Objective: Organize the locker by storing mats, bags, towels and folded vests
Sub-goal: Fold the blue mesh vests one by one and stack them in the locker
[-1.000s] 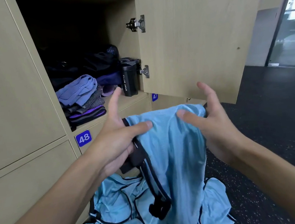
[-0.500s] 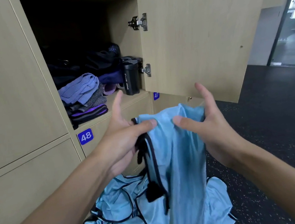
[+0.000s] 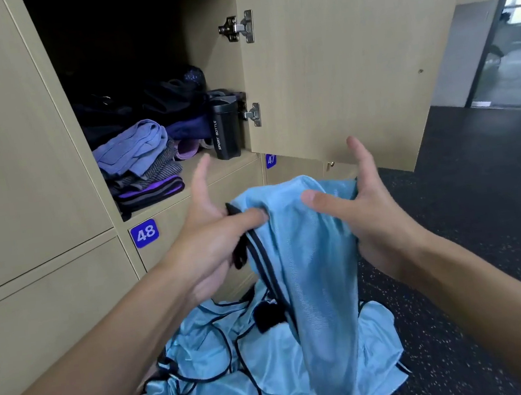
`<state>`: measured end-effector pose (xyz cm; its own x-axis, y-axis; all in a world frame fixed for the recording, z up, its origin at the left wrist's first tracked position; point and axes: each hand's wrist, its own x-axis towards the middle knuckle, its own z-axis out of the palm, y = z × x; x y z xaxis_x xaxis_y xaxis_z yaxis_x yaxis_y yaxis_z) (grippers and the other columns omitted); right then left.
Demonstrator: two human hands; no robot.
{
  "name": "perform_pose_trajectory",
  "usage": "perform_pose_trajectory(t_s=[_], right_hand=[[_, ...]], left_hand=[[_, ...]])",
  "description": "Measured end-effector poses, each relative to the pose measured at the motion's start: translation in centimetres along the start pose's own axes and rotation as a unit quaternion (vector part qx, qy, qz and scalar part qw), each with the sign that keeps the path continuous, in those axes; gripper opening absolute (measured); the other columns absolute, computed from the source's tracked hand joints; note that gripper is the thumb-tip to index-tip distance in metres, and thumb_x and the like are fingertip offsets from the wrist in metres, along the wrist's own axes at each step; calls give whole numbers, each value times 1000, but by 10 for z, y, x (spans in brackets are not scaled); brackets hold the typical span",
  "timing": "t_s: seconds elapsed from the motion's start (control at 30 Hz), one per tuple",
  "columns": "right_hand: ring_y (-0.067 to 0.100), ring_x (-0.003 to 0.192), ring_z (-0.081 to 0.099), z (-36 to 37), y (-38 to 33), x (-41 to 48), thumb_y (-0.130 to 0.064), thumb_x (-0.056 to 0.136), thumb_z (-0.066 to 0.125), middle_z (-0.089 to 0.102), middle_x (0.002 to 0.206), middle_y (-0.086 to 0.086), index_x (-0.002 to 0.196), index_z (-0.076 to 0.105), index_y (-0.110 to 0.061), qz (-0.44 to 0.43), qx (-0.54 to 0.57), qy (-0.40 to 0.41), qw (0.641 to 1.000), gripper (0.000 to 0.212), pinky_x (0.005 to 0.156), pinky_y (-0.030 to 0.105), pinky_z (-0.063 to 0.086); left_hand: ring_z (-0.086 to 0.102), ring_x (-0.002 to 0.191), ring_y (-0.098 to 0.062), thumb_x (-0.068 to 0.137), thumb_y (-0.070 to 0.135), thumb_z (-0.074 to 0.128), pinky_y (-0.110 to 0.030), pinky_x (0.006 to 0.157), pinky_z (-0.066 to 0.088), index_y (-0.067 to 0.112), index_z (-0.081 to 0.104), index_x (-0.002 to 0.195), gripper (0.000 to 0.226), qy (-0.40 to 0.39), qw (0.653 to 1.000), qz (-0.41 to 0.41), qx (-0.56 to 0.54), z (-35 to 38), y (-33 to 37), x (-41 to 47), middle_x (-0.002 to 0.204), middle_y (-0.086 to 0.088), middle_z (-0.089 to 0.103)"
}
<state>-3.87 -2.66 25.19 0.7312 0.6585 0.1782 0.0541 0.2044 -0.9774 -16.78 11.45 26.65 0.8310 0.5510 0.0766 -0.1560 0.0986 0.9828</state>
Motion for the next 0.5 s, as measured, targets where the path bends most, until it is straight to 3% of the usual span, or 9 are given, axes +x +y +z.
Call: perform_pose_trajectory(t_s=[0.07,0.13,0.23,0.3,0.4,0.5], right_hand=[[22,107,69,0,2,-2,-4,73,83,57,135,11,143,15,-62,17,-24,-46,999,114,89,40,56],[25,102,71,2,4,-3,6,75,77,60,129,13,145,16,-58,16,-37,-45,998,113,82,36,58],[33,96,71,2,0,-1,2,82,73,67,111,22,140,31,-49,8,-17,40,999,89,84,44,59],[33,89,72,2,-2,0,-1,84,72,67,106,20,134,43,-37,8,-3,84,996,68,83,48,59],[24,76,69,2,-3,0,-1,86,70,69,96,14,120,60,-17,23,21,96,995,38,75,43,60],[20,76,69,0,-2,2,-1,87,68,72,99,14,110,67,-8,37,22,106,993,24,72,35,57]], left_hand=[[71,81,-32,87,-13,62,-42,79,61,53,23,146,97,36,999,17,-2,-3,4,3,96,-22,71],[65,80,-28,86,-8,67,-49,84,59,50,33,138,84,83,996,20,-3,-8,6,6,94,-22,64],[64,81,-29,80,1,77,-58,89,56,45,43,130,75,145,989,-6,35,-15,7,7,97,-22,63],[66,78,-29,79,3,80,-52,84,59,37,49,128,67,156,987,-17,40,-15,9,6,105,-31,67],[67,71,-26,81,3,78,-40,68,60,29,52,126,58,114,992,-39,23,-13,11,5,94,-26,71],[69,67,-19,78,-11,73,-30,62,61,40,50,126,74,10,996,-77,37,-10,9,1,80,-10,74]])
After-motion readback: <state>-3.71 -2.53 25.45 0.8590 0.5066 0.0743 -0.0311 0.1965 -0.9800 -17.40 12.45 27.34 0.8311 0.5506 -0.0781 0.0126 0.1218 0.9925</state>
